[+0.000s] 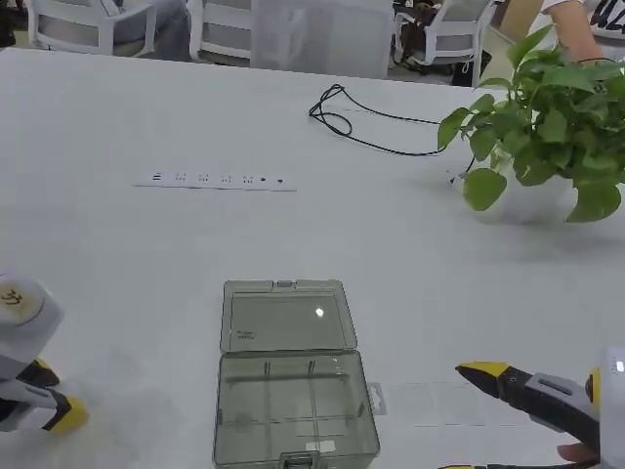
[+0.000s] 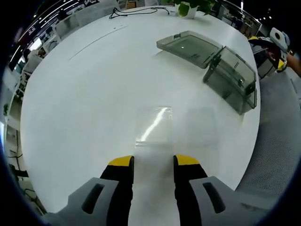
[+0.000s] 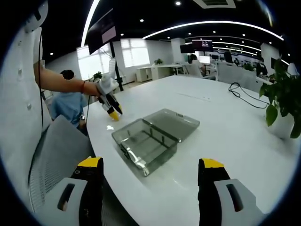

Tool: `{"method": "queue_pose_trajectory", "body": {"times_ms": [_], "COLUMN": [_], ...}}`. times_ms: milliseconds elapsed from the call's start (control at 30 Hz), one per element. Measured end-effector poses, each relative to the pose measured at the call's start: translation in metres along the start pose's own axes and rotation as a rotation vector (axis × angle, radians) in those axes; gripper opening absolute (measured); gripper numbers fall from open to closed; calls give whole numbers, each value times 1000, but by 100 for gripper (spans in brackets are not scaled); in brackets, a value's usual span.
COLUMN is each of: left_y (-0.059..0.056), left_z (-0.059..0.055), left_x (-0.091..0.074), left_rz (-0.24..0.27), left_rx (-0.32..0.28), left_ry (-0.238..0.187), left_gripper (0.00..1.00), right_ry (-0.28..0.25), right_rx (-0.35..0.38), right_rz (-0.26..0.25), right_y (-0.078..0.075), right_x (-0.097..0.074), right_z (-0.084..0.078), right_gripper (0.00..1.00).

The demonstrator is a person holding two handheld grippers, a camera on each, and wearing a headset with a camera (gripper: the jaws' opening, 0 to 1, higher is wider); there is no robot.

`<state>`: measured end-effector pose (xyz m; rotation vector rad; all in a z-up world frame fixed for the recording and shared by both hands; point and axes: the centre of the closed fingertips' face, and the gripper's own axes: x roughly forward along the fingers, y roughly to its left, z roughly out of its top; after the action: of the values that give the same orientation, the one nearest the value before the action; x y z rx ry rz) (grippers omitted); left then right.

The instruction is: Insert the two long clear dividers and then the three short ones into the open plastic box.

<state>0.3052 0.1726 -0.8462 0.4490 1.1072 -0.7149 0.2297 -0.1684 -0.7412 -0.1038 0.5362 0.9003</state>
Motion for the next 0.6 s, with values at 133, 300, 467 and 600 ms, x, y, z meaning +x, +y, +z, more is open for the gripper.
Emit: {"method": "queue_pose_trajectory", "body": {"times_ms": [133, 300, 467, 600], "left_y": [0, 1, -2, -4], "left_z": [0, 2, 1, 0], "left_x": [0, -2, -3, -4], "left_rz": [1, 2, -9, -11], "left_rx": [-6, -24, -53, -78], "left_ry": [-7, -30, -52, -70], "left_gripper": [32, 31, 31, 31], "right_ry": [4, 7, 13, 16], "right_rx": [-2, -6, -10, -12], "right_rz": [1, 4, 9, 13], "right_y": [0, 0, 2, 2], "right_x": [1, 1, 2, 3], "right_z": [0, 0, 0, 1], "right_gripper": [83, 83, 83, 83]}}
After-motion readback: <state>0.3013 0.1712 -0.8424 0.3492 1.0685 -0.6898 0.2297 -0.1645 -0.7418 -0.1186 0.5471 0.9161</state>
